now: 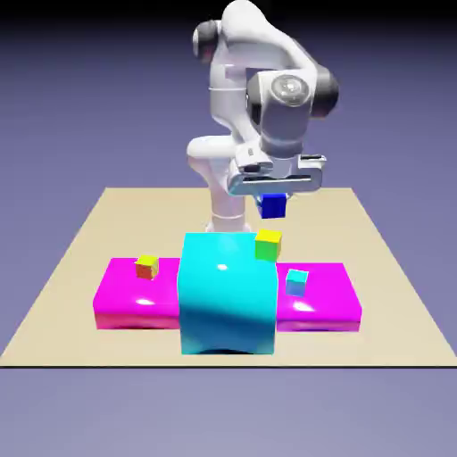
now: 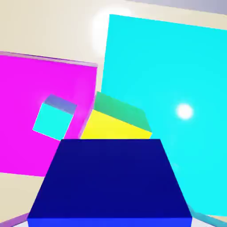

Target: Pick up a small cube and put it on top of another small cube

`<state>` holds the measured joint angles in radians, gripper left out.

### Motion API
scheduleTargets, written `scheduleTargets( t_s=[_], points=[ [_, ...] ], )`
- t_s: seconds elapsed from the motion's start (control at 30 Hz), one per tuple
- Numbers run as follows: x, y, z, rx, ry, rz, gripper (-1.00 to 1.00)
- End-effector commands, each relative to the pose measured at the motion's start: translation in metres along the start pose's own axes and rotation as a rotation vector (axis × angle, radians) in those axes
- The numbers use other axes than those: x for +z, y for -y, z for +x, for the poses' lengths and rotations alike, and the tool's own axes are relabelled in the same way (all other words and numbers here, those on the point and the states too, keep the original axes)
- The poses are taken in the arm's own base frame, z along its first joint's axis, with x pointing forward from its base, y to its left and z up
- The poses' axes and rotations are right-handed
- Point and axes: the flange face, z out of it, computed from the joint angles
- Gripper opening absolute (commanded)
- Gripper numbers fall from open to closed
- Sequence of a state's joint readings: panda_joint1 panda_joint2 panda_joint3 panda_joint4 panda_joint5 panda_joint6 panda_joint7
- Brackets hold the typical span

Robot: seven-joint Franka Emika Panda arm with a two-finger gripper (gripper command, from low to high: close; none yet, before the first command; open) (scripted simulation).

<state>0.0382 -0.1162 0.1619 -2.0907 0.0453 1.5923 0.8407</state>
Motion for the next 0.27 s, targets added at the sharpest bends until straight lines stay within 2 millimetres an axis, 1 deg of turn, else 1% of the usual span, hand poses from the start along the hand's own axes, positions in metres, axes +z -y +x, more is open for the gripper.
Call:
scheduleTargets(
  t_s=[0.0, 0.1, 0.13, 0.17, 0.2, 0.23],
  points=[
    [0.014, 0.001, 0.002, 0.0, -0.002, -0.001, -1.0],
    [0.055, 0.003, 0.004, 0.0, -0.002, -0.002, -1.0],
    [0.055, 0.003, 0.004, 0.0, -0.002, -0.002, -1.0],
    [0.055, 0.003, 0.004, 0.0, -0.002, -0.002, 1.0],
    [0.055, 0.003, 0.004, 0.0, -0.002, -0.002, 1.0],
    [0.041, 0.003, 0.003, 0.0, -0.002, -0.001, 1.0]
  ],
)
